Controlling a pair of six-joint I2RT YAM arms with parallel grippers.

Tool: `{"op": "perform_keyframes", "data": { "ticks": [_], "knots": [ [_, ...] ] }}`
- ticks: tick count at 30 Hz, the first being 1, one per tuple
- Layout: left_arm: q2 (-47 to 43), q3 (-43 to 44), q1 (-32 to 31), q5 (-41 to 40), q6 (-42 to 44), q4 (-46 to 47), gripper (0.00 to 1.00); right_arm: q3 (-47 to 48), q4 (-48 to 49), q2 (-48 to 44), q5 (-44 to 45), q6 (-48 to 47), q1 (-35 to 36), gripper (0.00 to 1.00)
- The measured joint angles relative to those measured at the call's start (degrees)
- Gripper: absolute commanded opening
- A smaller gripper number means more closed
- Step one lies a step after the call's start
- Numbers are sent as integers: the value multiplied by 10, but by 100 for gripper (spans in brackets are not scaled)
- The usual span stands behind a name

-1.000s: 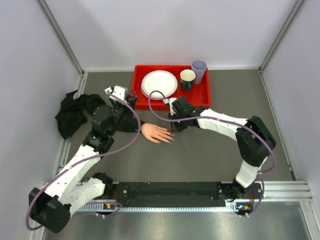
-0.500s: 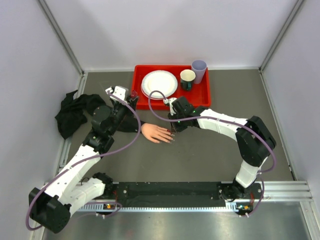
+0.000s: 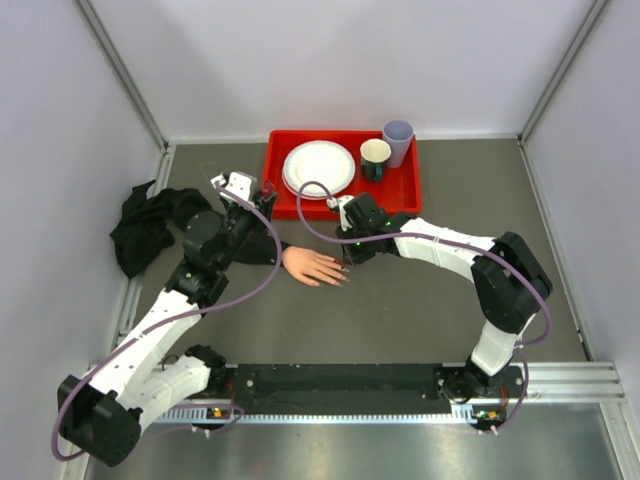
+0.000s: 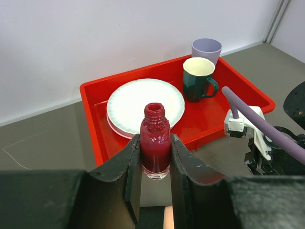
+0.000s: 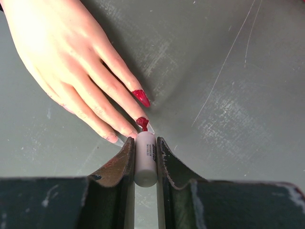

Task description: Paint the nails

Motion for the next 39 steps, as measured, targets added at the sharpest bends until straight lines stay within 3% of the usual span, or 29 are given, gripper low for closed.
{"op": "perform_keyframes", "data": {
  "ticks": [39],
  "knots": [
    [0,0,0,7,-1,0,0,-19,-1,-12,1,-5,0,0]
  ]
}}
